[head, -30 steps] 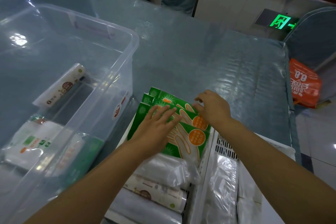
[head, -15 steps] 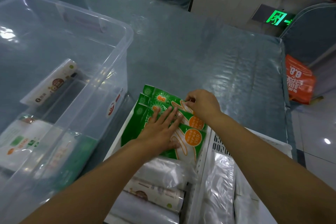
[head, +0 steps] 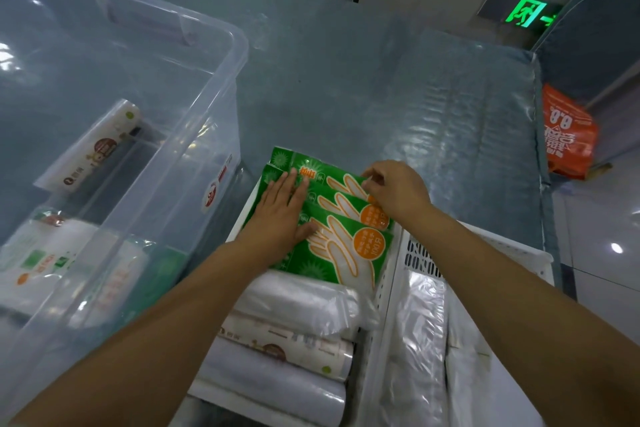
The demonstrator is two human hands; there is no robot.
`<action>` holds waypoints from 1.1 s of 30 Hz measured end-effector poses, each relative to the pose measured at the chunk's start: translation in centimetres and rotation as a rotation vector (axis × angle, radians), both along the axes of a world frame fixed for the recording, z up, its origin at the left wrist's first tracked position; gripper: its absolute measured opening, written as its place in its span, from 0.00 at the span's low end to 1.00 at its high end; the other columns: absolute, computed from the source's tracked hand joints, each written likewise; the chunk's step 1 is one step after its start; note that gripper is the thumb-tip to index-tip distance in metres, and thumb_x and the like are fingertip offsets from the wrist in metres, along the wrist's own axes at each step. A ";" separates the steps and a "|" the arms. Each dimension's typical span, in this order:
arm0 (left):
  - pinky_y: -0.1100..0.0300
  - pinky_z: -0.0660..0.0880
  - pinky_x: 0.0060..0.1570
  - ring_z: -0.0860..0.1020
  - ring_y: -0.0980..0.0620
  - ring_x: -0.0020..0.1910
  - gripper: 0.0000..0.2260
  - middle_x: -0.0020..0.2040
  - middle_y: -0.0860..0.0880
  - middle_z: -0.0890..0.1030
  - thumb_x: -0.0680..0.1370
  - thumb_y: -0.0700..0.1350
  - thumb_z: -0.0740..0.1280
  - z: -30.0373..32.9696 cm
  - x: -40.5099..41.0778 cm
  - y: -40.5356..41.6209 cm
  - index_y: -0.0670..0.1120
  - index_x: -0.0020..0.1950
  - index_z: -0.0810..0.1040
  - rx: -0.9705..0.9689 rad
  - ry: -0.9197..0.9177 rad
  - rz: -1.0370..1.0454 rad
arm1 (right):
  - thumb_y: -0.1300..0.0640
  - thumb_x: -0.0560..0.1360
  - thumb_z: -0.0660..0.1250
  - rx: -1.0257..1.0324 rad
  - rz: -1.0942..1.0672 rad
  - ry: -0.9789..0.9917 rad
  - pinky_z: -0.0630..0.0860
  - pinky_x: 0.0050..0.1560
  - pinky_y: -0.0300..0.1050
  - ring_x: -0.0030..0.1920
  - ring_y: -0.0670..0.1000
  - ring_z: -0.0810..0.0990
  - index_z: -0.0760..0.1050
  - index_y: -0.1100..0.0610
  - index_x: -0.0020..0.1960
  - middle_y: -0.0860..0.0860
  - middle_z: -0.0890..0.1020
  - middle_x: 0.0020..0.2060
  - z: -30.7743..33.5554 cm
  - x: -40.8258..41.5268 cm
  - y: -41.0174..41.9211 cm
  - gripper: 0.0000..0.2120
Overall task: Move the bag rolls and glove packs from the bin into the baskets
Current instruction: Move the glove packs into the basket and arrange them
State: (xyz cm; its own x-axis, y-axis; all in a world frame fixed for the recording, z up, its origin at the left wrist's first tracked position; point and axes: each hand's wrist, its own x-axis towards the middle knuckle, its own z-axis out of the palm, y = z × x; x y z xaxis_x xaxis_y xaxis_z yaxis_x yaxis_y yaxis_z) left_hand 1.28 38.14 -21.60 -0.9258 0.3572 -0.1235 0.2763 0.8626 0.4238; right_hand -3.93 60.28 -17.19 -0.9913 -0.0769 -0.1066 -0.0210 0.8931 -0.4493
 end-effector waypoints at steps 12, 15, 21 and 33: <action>0.56 0.65 0.52 0.69 0.52 0.56 0.26 0.58 0.52 0.76 0.69 0.61 0.64 3.3 6.9 -3.0 0.52 0.65 0.72 -0.049 -0.116 -0.216 | 0.56 0.73 0.68 -0.128 0.322 -0.059 0.76 0.48 0.49 0.45 0.50 0.77 0.80 0.54 0.51 0.51 0.83 0.46 0.7 10.8 -3.2 0.08; 0.57 0.66 0.51 0.70 0.51 0.53 0.25 0.57 0.51 0.75 0.68 0.58 0.66 3.3 6.8 -3.4 0.52 0.64 0.72 -0.096 -0.221 -0.225 | 0.48 0.74 0.66 0.005 0.396 -0.256 0.76 0.49 0.48 0.50 0.52 0.79 0.76 0.50 0.59 0.51 0.82 0.51 0.5 12.4 -3.9 0.15; 0.61 0.68 0.34 0.74 0.54 0.41 0.09 0.41 0.55 0.74 0.64 0.47 0.71 4.2 6.7 -2.8 0.53 0.42 0.75 -0.066 -0.211 -0.204 | 0.47 0.70 0.69 0.077 0.364 -0.297 0.74 0.40 0.46 0.42 0.53 0.78 0.78 0.54 0.48 0.52 0.81 0.42 0.5 13.6 -4.1 0.12; 0.62 0.67 0.33 0.77 0.51 0.37 0.04 0.35 0.54 0.78 0.68 0.48 0.71 8.8 1.7 -1.6 0.53 0.40 0.76 -0.020 -0.078 0.017 | 0.51 0.71 0.70 -0.030 0.176 -0.190 0.64 0.29 0.39 0.31 0.47 0.73 0.74 0.54 0.35 0.49 0.76 0.31 4.4 8.3 -2.0 0.10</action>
